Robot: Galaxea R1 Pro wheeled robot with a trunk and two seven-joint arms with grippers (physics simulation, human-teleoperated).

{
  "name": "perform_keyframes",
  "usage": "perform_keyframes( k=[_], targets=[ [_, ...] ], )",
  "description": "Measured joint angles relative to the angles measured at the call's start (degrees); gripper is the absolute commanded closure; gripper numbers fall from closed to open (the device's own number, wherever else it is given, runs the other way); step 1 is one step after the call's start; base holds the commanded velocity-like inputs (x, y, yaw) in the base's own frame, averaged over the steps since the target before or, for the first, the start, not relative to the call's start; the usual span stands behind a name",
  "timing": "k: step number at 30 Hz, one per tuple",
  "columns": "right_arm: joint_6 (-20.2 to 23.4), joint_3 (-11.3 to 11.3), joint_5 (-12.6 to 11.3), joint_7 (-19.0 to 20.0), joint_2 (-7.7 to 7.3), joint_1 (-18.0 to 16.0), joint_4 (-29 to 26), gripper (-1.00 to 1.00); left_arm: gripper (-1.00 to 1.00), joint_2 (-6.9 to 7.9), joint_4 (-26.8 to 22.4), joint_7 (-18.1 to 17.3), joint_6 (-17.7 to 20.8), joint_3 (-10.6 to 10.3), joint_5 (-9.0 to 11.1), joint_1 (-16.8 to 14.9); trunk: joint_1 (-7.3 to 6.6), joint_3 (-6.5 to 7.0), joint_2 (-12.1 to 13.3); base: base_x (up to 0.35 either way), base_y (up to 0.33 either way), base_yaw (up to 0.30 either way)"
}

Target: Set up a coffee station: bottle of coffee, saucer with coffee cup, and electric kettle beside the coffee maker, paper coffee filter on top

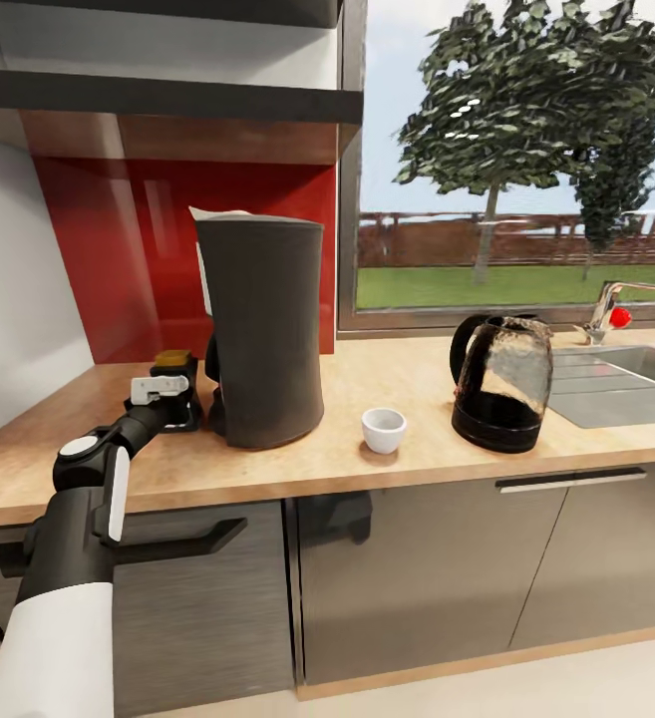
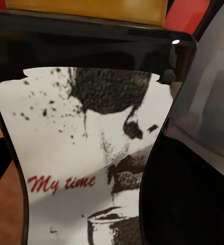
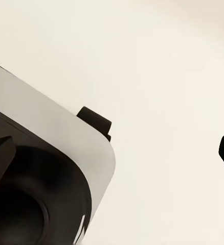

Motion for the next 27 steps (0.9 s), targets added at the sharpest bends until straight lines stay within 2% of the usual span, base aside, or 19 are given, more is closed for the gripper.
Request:
perform_keyframes(
  k=[17, 18, 19, 27],
  targets=[
    [0.0, 0.0, 0.0, 0.0, 0.0, 0.02, 0.0, -1.0, 1.0, 0.0, -0.09, 0.0, 0.01, 0.0, 0.01, 0.0, 0.0, -0.06, 0.0, 0.0, 0.0, 0.0],
    [0.0, 0.0, 0.0, 0.0, 0.0, 0.02, 0.0, -1.0, -1.0, 0.0, -0.09, 0.0, 0.0, 0.0, 0.01, 0.0, 0.0, -0.06, 0.0, 0.0, 0.0, 0.0],
    [0.0, 0.0, 0.0, 0.0, 0.0, 0.0, 0.0, -1.0, -1.0, 0.01, 1.09, 0.01, -0.07, 0.01, -0.63, 0.02, 0.01, -0.07, 0.01, 0.0, 0.0, 0.0],
    [0.0, 0.0, 0.0, 0.0, 0.0, 0.0, 0.0, -1.0, -1.0, 0.04, 1.13, 0.02, -0.08, 0.09, -0.68, 0.02, 0.0, -0.07, 0.01, 0.0, 0.0, 0.0]
  ],
)
